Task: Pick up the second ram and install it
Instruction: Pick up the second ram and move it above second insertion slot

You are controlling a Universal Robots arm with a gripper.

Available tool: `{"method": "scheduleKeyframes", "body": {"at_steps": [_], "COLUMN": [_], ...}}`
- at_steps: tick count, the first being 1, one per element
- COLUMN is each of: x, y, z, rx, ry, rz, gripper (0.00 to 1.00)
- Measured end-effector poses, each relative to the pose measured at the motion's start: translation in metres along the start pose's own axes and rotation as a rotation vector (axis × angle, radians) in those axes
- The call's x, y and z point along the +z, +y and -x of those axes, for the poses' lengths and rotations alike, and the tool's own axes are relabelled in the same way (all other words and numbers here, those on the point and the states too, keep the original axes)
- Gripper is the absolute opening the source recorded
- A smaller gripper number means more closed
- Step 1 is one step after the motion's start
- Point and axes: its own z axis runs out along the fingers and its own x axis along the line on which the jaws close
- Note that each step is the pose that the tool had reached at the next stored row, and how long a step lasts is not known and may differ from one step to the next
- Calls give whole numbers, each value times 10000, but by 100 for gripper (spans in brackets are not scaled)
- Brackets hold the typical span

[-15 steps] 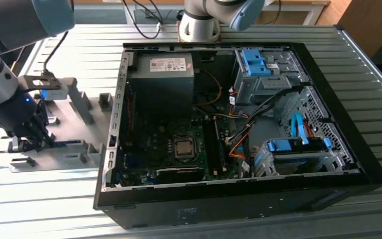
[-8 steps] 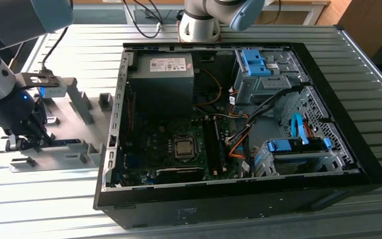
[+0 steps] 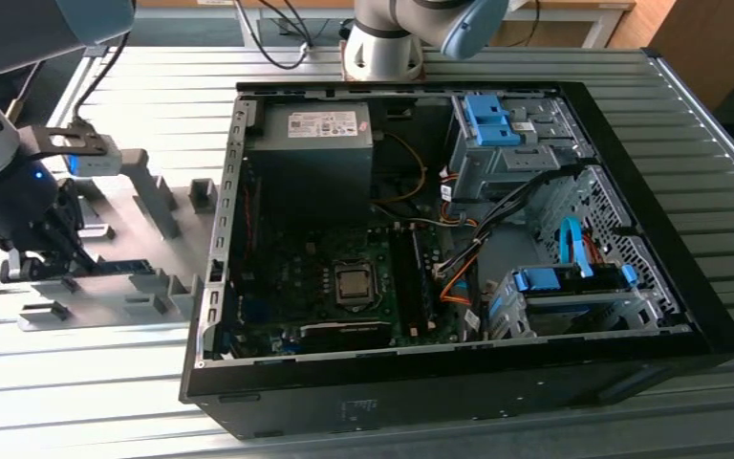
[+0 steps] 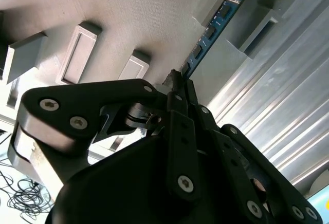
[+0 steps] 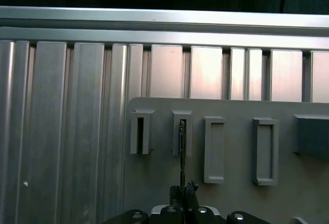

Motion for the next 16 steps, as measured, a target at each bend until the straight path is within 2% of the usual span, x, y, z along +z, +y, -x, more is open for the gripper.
{"method": "scheduleKeyframes", "body": {"at_steps": [6, 16], "x": [-79, -95], "y": [0, 0], "z": [0, 0], "rx": [0, 0], "ry": [-1, -1], "rz": [-1, -1], "gripper": [14, 14]}}
